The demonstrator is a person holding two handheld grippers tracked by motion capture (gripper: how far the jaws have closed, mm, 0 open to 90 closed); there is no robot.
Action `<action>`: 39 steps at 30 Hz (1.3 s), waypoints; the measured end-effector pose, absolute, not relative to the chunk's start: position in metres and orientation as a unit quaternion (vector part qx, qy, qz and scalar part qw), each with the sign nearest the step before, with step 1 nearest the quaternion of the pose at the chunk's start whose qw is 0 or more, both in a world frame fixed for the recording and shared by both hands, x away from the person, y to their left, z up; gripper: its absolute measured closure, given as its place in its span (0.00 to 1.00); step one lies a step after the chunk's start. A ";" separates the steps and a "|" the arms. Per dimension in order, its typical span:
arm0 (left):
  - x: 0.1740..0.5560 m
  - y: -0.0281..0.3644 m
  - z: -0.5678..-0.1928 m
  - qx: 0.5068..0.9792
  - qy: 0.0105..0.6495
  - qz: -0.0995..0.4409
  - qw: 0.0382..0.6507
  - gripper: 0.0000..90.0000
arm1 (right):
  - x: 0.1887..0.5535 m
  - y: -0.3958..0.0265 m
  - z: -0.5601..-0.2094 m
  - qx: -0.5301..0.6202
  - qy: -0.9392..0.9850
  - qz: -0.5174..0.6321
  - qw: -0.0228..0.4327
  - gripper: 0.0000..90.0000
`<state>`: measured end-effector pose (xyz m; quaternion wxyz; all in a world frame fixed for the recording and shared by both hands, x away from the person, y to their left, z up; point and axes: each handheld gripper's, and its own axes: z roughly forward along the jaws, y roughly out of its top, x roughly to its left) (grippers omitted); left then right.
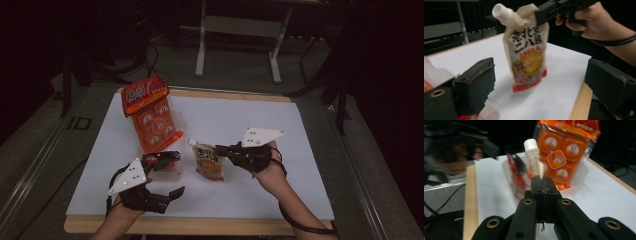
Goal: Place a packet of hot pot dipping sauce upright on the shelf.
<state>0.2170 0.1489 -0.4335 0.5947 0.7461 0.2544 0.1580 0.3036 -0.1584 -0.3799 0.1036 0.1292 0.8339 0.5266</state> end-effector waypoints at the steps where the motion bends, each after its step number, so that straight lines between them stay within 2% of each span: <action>1: 0.220 0.146 -0.431 0.747 0.248 0.161 0.596 0.16 | 0.296 -0.158 -0.377 0.119 0.833 0.531 0.099 1.00; 7: 0.228 0.136 -0.424 0.754 0.236 0.164 0.591 0.18 | 0.279 -0.154 -0.371 0.094 0.832 0.541 0.085 1.00; 12: 0.233 0.132 -0.421 0.755 0.234 0.161 0.591 0.25 | 0.272 -0.151 -0.367 0.083 0.830 0.546 0.080 1.00; 13: 0.234 0.131 -0.419 0.754 0.228 0.158 0.596 0.31 | 0.270 -0.149 -0.366 0.078 0.830 0.548 0.076 1.00; 17: 0.237 0.128 -0.414 0.759 0.217 0.161 0.593 0.40 | 0.268 -0.146 -0.365 0.073 0.829 0.549 0.073 1.00; 18: 0.237 0.128 -0.413 0.759 0.211 0.155 0.597 0.46 | 0.267 -0.146 -0.365 0.070 0.829 0.550 0.071 1.00; 24: 0.240 0.126 -0.412 0.766 0.192 0.143 0.596 0.69 | 0.268 -0.144 -0.366 0.072 0.830 0.549 0.073 1.00; 25: 0.241 0.125 -0.413 0.766 0.194 0.144 0.595 0.69 | 0.269 -0.144 -0.367 0.072 0.829 0.550 0.070 1.00; 26: 0.243 0.126 -0.413 0.766 0.197 0.138 0.597 0.77 | 0.269 -0.144 -0.367 0.071 0.830 0.549 0.070 1.00; 29: 0.245 0.127 -0.413 0.768 0.193 0.124 0.598 0.88 | 0.269 -0.144 -0.367 0.073 0.829 0.549 0.071 1.00; 36: 0.247 0.125 -0.406 0.775 0.173 0.117 0.596 0.97 | 0.274 -0.151 -0.367 0.085 0.824 0.556 0.070 0.99; 39: 0.247 0.124 -0.403 0.777 0.166 0.124 0.594 0.97 | 0.275 -0.153 -0.366 0.087 0.820 0.561 0.068 0.97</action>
